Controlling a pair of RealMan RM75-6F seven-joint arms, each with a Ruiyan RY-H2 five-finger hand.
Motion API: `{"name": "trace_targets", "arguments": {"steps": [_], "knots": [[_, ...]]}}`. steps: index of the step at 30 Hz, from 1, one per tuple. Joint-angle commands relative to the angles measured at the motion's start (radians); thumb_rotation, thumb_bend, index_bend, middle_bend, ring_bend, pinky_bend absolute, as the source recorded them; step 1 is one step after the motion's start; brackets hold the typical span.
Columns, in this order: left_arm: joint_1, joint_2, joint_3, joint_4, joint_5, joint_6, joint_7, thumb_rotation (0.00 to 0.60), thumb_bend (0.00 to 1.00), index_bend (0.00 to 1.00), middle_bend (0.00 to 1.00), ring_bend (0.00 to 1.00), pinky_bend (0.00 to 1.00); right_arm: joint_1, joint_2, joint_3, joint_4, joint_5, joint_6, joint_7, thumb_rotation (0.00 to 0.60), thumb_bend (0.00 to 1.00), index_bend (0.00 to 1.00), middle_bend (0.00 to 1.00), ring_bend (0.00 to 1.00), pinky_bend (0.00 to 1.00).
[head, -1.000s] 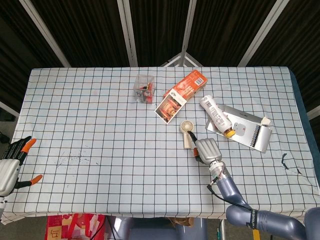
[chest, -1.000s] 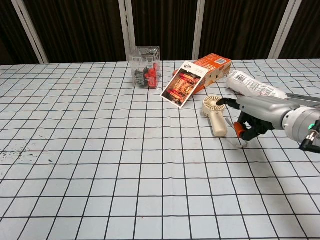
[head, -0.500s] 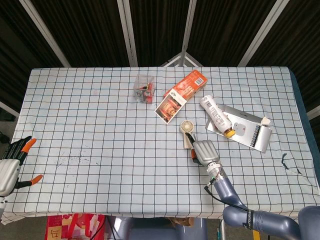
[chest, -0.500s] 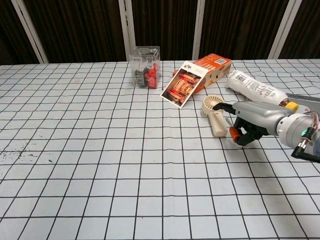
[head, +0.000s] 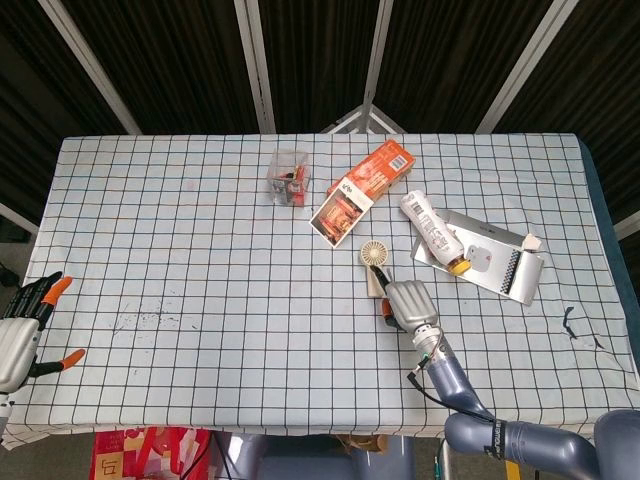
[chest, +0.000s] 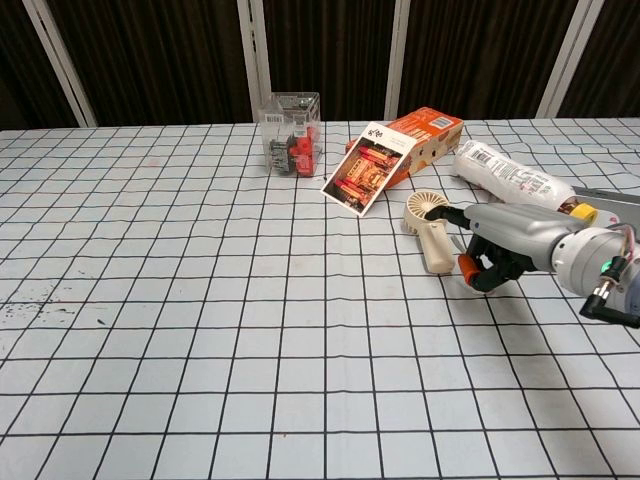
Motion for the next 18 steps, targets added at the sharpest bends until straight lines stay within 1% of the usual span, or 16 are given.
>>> {"name": "trace_targets", "arguments": {"steps": [1, 18], "knots": [[0.000, 0.000, 0.000, 0.000, 0.000, 0.001, 0.001, 0.600, 0.01, 0.00, 0.00, 0.00, 0.00, 0.000, 0.000, -0.004, -0.003, 0.002, 0.003, -0.001, 0.600, 0.72, 0.01, 0.79, 0.87, 0.85], [0.002, -0.001, 0.002, 0.000, 0.008, 0.007, 0.003, 0.600, 0.01, 0.00, 0.00, 0.00, 0.00, 0.000, 0.003, -0.017, -0.003, 0.022, 0.022, 0.000, 0.600, 0.72, 0.01, 0.79, 0.87, 0.85]]}}
